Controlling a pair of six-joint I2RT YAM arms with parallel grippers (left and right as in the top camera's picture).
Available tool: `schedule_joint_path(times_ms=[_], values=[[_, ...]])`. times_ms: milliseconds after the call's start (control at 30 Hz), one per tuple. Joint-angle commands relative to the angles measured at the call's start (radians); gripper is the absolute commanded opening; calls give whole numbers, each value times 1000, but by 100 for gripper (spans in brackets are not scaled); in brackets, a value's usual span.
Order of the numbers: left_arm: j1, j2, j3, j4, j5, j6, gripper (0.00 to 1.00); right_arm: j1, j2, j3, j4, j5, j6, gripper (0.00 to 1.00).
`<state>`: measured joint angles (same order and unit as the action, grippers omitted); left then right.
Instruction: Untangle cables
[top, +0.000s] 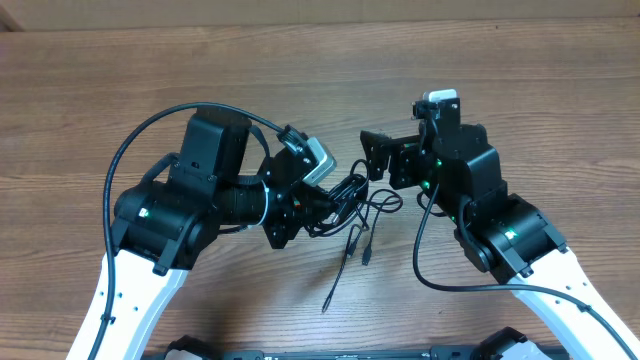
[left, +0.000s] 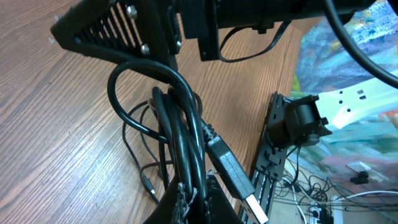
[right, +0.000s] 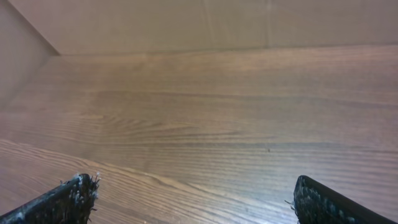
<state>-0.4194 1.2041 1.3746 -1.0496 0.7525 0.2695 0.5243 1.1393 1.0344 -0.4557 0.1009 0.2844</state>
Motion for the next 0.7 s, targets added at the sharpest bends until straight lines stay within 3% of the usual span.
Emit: schedule_joint_path(times_ms=[0,67,167,300,400,500,667], values=[[-13,-13,13,6,76,50,4,-27,8,25,-8,14,-4,100],[-13,-13,13,5,56,53,4,-55,7,25,-11,14,4,100],[-13,-13,13,-18,-125,53,4,-108,2,28,-29,-45,38,100],[-13,3,13,-45,-445,54,4,-182,-6,28,-53,-326,31,100],[-13,14,13,-45,-533,95,4,-229,-6,28,-79,-507,26,100],[-13,19,13,-38,-542,134,4,-278,-6,28,-100,-726,49,89],[-13,18,13,-38,-533,248,4,-312,-2,27,-97,-959,259,68]])
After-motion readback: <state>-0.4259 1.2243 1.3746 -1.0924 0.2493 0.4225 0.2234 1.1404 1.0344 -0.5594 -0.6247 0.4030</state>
